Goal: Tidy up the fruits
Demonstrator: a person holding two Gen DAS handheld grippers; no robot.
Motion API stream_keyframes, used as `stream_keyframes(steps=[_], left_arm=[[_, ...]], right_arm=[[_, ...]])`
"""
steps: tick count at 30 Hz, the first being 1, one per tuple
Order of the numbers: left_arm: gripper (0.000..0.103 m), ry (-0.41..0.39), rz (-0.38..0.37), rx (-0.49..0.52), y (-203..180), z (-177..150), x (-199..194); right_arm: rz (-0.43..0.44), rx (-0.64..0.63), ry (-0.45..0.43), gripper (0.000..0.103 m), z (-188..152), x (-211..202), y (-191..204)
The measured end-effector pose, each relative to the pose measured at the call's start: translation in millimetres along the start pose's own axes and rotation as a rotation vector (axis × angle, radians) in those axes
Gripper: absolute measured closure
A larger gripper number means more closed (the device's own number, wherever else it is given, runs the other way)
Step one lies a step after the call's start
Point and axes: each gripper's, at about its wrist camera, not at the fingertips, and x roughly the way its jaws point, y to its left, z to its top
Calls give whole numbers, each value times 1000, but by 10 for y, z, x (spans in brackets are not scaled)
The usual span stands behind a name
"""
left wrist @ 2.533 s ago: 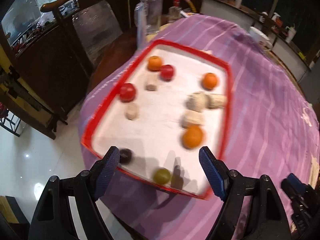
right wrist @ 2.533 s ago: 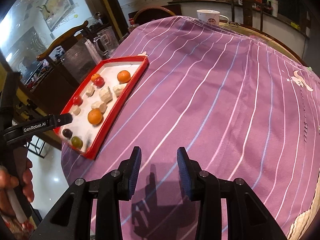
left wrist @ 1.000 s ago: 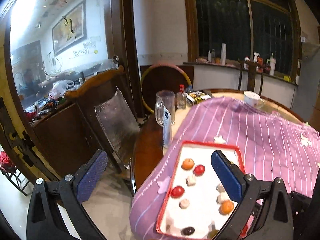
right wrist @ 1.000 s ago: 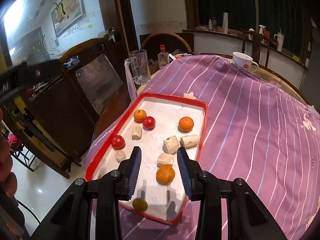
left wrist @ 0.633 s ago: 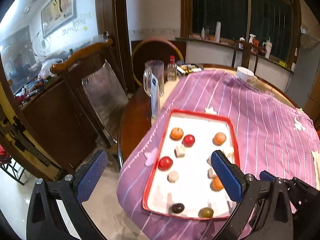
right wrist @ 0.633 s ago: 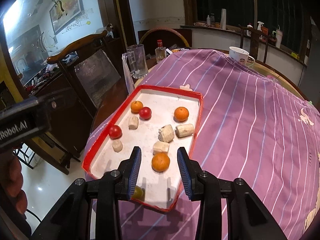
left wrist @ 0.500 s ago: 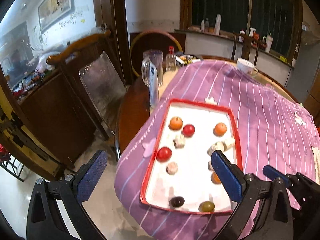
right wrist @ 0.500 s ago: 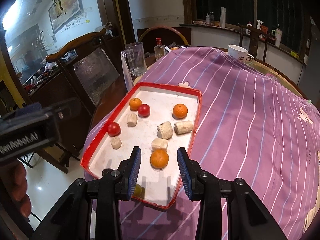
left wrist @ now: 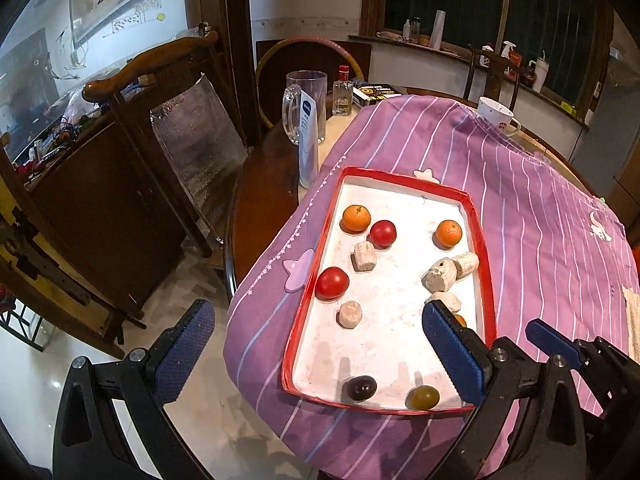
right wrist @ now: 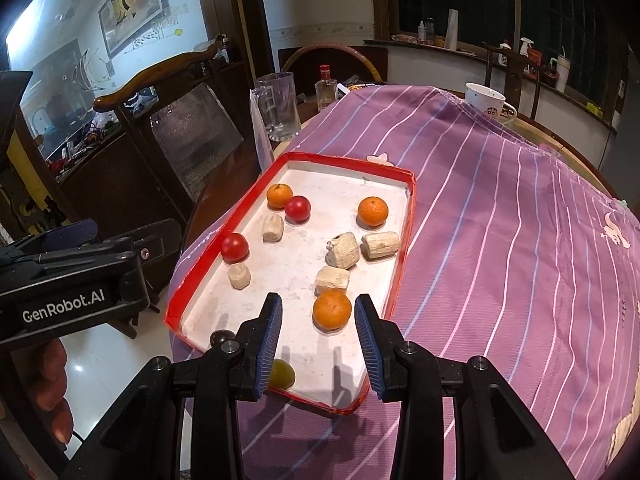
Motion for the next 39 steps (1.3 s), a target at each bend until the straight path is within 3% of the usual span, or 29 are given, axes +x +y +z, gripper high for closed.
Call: stream_keyframes(steps=[39], left_arm=[[0, 89, 20, 13, -74, -19, 319]], right_arm=[[22, 10, 64, 61, 36, 274, -72]])
